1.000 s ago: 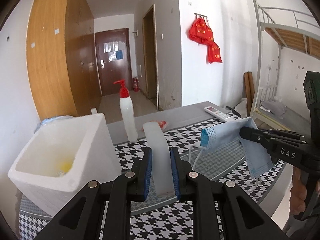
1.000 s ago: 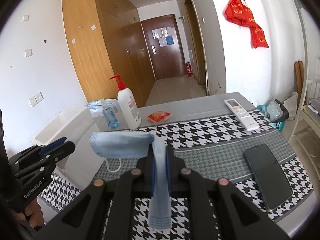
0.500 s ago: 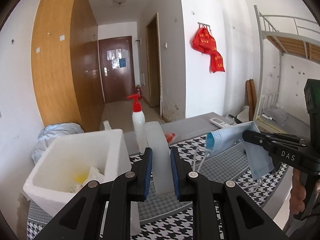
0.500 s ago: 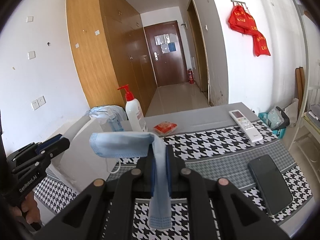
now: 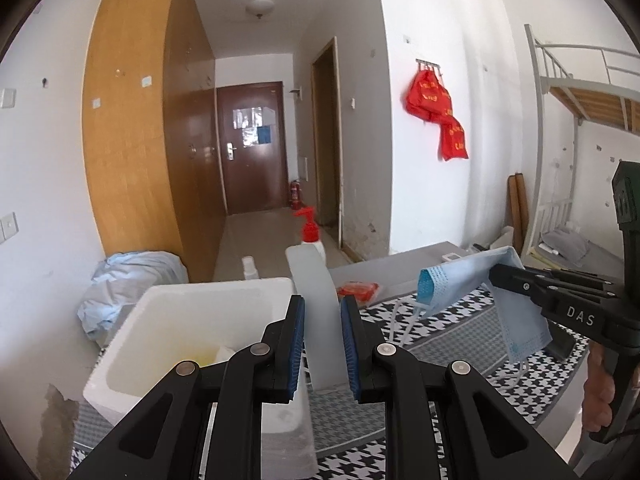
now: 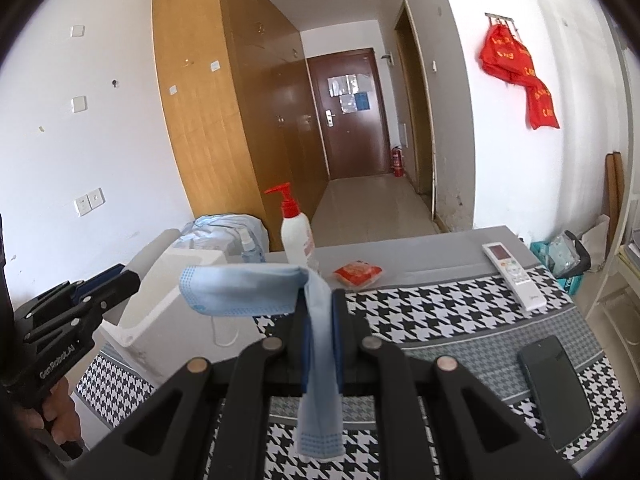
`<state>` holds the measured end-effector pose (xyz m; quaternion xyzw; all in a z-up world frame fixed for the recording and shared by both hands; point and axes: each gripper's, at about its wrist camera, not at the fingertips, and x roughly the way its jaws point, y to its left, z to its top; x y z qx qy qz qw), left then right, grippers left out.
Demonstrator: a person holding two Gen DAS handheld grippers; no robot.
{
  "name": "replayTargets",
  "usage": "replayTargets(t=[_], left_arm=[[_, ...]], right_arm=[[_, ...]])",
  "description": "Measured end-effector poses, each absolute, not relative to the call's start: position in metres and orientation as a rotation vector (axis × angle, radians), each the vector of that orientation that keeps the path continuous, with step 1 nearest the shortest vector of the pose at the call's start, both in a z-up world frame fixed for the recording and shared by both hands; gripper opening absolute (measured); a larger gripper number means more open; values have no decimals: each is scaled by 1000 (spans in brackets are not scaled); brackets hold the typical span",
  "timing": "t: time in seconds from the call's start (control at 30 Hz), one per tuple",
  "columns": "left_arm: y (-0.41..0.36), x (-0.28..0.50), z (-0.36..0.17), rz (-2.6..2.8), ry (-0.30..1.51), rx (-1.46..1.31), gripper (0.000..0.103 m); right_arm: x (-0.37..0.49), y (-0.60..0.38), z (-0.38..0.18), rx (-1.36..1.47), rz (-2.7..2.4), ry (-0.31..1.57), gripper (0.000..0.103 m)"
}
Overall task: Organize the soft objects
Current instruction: 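Carry the foam stick with the left tool and the mask with the right tool toward the foam box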
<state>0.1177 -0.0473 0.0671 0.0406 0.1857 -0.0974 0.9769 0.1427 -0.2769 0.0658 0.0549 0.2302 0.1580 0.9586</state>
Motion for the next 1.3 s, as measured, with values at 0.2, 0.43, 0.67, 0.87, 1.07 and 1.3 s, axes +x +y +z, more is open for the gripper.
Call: replayTargets(t=[0.2,0.43,0.67,0.87,1.07,1.3], left_arm=[[-35,120,72,-166,362,60,20],[-18,121,74,-108,357,48,20],[-5,119,74,-55,361,34,20],[8,120,72,-16,371,22,20],[16,123,67,4,385,20,20],[22,131,62,3,409,7,20]], right_arm=[[145,-266,72,101,344,457,13],[149,-249,78,89,383,447,13],[152,-231,83,69,430,442,13],[155,-218,83,55,454,447,13],[159,-211,83,50,465,448,13],[162,-205,83,41,459,451,13]])
